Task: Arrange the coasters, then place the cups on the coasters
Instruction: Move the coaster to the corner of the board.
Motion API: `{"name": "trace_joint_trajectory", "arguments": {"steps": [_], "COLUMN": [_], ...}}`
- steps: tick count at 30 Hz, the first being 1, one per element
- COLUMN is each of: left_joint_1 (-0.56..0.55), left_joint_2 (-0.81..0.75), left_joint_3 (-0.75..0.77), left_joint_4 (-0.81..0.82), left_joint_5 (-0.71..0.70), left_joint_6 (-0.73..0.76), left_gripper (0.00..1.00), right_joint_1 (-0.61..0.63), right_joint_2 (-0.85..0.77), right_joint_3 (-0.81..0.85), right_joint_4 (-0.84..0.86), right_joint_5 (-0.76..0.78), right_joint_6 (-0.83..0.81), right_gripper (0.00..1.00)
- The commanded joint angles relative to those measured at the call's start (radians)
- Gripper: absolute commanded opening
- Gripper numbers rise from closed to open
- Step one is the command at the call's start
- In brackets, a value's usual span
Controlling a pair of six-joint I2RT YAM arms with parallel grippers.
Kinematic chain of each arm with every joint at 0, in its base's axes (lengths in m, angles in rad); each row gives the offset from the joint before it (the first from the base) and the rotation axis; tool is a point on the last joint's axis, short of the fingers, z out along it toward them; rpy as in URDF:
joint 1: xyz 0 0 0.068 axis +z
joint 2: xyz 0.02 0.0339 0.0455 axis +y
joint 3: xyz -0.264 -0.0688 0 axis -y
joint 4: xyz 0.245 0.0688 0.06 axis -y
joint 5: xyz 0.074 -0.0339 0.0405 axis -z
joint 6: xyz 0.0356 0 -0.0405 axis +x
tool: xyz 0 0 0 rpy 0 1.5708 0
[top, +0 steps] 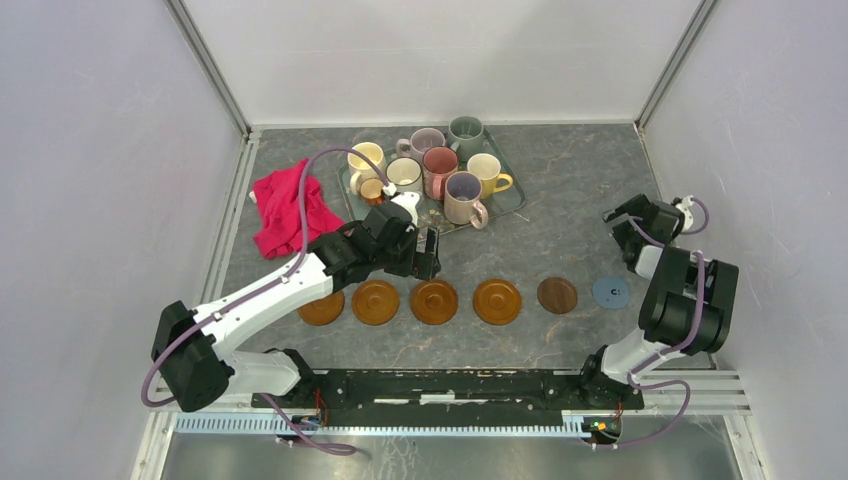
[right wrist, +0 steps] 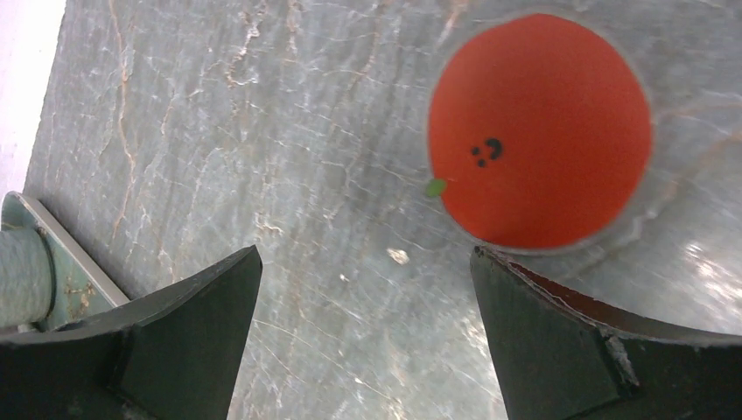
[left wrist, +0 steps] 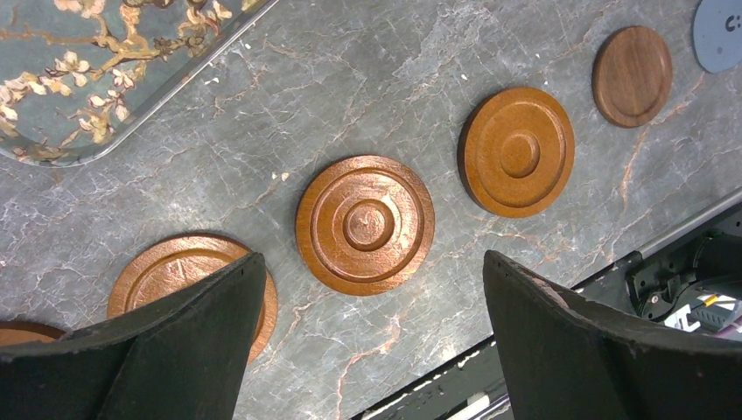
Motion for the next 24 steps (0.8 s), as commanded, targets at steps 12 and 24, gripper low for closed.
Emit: {"name": "trace_joint_trajectory", "arguments": {"steps": [12,24], "left_joint_1": [0.000,0.000], "left_joint_2": [0.036,0.012], "left_joint_3": [0.065,0.080], "left_joint_4": [0.030,-0.010], "left_joint_5": [0.059,0.030], "left_joint_6": [-0.044,-0.034], "left_gripper": [1.00,1.00], "right_joint_1": [-0.004,-0.006], "right_joint_2": [-0.039,0.201], "right_joint_3": [0.160,0.330], "right_joint_4": [-0.181,-0.094], "right_joint_5": [0.014,0.051], "right_joint_6": [-0.063,0.014], "right_gripper": [0.98,0.98]}}
